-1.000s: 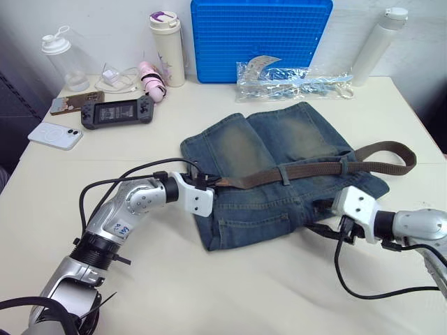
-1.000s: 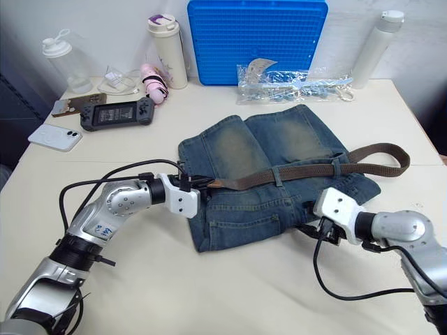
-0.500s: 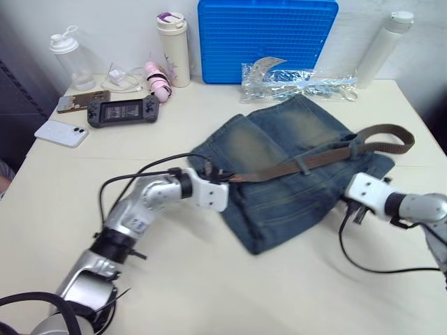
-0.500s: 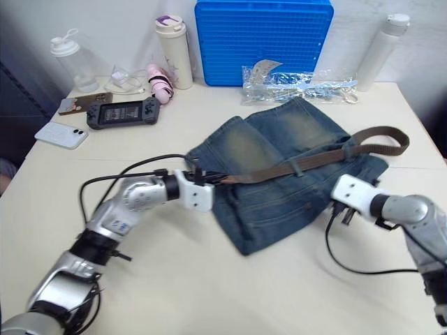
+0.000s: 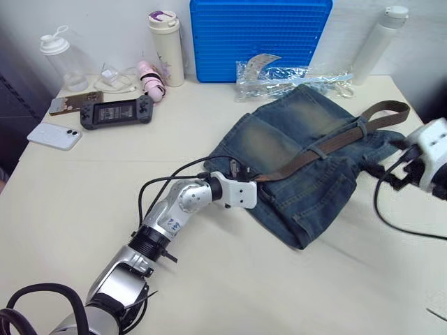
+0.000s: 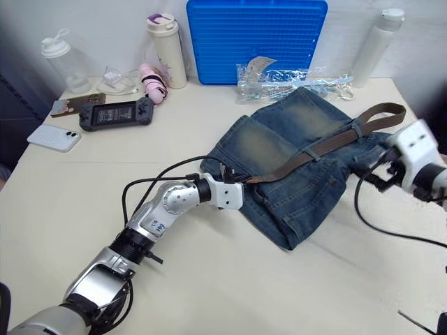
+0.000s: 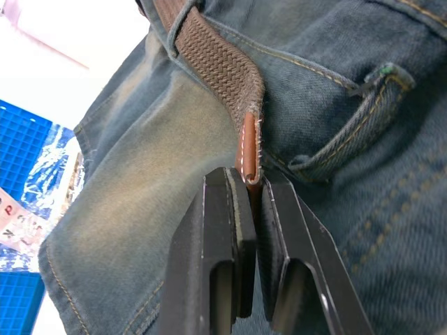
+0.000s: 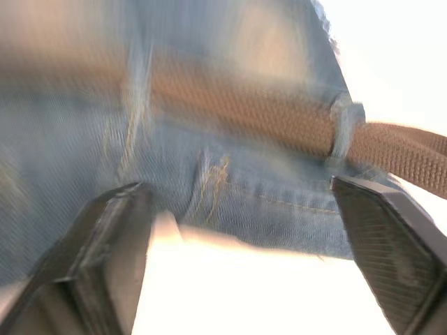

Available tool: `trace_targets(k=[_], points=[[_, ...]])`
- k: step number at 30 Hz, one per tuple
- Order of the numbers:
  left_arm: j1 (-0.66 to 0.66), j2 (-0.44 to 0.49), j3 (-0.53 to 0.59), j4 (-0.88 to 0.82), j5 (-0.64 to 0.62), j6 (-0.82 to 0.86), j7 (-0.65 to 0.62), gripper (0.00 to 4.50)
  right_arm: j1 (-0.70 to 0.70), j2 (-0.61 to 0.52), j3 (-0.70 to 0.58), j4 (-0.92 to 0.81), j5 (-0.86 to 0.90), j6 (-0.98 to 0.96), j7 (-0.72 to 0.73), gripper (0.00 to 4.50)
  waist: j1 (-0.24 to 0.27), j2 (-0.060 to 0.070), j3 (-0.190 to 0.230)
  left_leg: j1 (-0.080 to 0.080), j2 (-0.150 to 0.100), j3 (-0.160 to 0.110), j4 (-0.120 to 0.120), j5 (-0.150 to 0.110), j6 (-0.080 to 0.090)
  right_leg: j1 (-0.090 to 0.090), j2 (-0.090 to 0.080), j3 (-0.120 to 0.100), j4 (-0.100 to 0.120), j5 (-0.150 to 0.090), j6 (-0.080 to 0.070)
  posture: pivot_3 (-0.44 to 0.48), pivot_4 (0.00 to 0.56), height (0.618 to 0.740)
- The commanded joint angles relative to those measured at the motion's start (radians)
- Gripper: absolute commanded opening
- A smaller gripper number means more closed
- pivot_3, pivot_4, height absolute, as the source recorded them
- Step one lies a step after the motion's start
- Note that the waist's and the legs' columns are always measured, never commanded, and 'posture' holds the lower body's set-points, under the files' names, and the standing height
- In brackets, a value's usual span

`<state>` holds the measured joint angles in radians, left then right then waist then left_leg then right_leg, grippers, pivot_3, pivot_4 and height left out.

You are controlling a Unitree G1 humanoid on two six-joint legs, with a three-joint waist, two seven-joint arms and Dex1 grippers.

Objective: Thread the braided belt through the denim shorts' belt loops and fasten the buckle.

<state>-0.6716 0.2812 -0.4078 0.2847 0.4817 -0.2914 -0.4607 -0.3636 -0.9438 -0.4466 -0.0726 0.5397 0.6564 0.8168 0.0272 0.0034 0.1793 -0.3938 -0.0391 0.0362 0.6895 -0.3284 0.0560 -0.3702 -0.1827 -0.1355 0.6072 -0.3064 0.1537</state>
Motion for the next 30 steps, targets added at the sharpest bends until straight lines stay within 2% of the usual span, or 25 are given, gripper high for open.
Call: trace_targets(k=[1,4,6,8,11,15,21,28,30], points=[[-0.021,-0.006,0.008,-0.029,0.015,-0.02,0.047,0.0,0.018,0.088,-0.126,-0.229,0.257,0.247,-0.138,4.18,0.001,-0.001,0.0,0.0,0.0,-0.001,0.0,0.0,0.0,0.0,0.0,0.0,0.0,0.0,0.0,0.0,0.15,0.693],[-0.026,-0.007,0.013,-0.034,0.03,-0.025,0.085,0.0,0.027,0.214,-0.167,-0.306,0.434,0.45,-0.342,4.18,0.002,-0.003,-0.001,0.0,0.001,-0.003,0.001,-0.001,-0.001,0.001,0.0,-0.001,0.0,0.0,-0.001,0.0,0.15,0.693],[-0.035,-0.002,0.018,-0.035,0.045,-0.036,0.117,0.0,0.005,0.326,-0.175,-0.295,0.587,0.557,-0.525,4.18,0.003,-0.003,-0.001,-0.001,-0.001,-0.002,0.001,-0.001,-0.001,0.0,-0.002,0.0,0.0,0.0,-0.001,0.0,0.15,0.693],[-0.043,0.004,0.021,-0.035,0.055,-0.049,0.143,0.0,-0.002,0.453,-0.171,-0.269,0.748,0.56,-0.685,4.18,0.001,-0.002,-0.001,-0.002,-0.001,-0.002,0.001,-0.001,-0.001,-0.002,-0.002,0.001,0.002,0.0,-0.001,0.0,0.15,0.693],[-0.044,0.003,0.015,-0.025,0.059,-0.06,0.159,0.0,0.013,0.585,-0.147,-0.215,0.981,0.48,-0.902,4.18,-0.001,-0.002,-0.002,-0.003,-0.001,-0.002,0.001,-0.001,-0.001,-0.005,-0.001,0.001,0.005,0.0,-0.001,0.0,0.15,0.693],[-0.043,-0.003,0.0,-0.019,0.067,-0.077,0.171,0.0,0.026,0.712,-0.115,-0.142,1.082,0.365,-1.113,4.18,-0.001,-0.002,-0.002,-0.003,-0.001,-0.001,0.001,0.0,-0.001,-0.005,-0.001,0.001,0.006,0.0,-0.001,0.0,0.15,0.693],[-0.049,-0.008,-0.008,-0.009,0.075,-0.09,0.179,0.0,0.004,0.737,-0.054,-0.094,1.204,0.241,-1.242,4.18,-0.005,-0.002,-0.002,-0.002,-0.002,0.0,0.001,0.0,0.0,-0.006,-0.001,0.002,0.01,0.0,-0.001,0.0,0.15,0.693],[-0.051,-0.017,-0.015,-0.001,0.08,-0.1,0.176,0.0,-0.001,0.725,0.007,-0.079,1.244,0.17,-1.245,4.18,-0.004,-0.002,-0.002,-0.002,-0.002,0.0,0.001,0.0,0.0,-0.007,-0.001,0.002,0.011,0.0,-0.001,0.0,0.15,0.693],[-0.051,-0.017,-0.015,0.003,0.079,-0.1,0.174,0.0,-0.003,0.722,0.022,-0.074,1.242,0.158,-1.241,3.62,-0.003,-0.002,-0.002,-0.002,-0.002,0.0,0.001,0.0,0.0,-0.007,-0.001,0.002,0.011,0.0,-0.001,0.0,0.15,0.693]])
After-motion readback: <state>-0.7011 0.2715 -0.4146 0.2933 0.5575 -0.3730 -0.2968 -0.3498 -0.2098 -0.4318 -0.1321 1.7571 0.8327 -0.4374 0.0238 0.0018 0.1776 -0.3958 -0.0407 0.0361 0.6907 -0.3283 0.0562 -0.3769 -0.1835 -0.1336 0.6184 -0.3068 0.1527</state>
